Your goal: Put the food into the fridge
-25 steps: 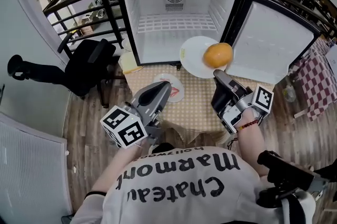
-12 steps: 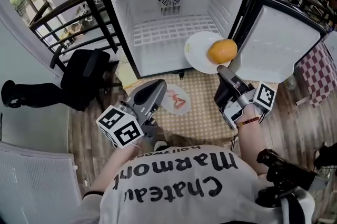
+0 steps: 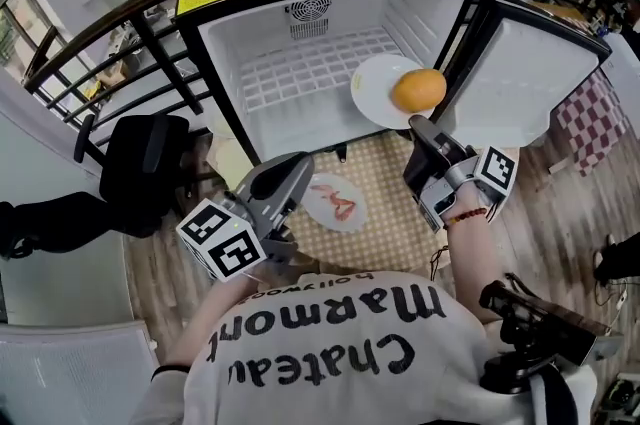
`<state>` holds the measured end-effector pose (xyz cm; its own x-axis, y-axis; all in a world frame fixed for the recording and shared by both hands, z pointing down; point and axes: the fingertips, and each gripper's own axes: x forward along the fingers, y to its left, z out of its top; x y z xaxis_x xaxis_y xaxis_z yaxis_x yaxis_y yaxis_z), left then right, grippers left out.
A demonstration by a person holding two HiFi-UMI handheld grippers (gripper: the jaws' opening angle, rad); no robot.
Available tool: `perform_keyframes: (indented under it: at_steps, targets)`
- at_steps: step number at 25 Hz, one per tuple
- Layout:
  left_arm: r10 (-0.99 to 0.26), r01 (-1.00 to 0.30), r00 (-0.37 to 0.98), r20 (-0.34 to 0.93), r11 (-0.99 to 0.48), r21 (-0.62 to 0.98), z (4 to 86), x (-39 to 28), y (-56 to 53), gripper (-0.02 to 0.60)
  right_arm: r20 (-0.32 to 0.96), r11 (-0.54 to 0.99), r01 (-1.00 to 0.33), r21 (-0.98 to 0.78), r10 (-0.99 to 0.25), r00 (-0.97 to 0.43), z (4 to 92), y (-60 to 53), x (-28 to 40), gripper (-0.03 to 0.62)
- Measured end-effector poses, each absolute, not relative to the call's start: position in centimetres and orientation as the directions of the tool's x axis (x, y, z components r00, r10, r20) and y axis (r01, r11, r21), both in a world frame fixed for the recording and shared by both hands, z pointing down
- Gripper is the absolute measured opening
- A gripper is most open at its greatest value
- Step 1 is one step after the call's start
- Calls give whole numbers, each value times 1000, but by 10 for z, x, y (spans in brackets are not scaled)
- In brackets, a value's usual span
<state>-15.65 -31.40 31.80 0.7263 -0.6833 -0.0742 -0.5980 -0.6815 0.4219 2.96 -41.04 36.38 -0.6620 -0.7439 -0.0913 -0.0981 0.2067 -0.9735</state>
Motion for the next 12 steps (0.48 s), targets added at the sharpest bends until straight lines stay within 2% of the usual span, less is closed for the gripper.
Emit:
perform_keyframes:
  at_steps: [7, 12]
  targets:
    - [-642, -581, 765, -51, -722, 376, 325, -170, -326, 3, -46, 161, -130, -978, -782, -621, 377, -430, 17, 32]
    - [-588, -567, 809, -3, -781, 262, 330, -170, -330, 3, -13, 125, -150, -981, -808, -589, 391, -447, 10, 32]
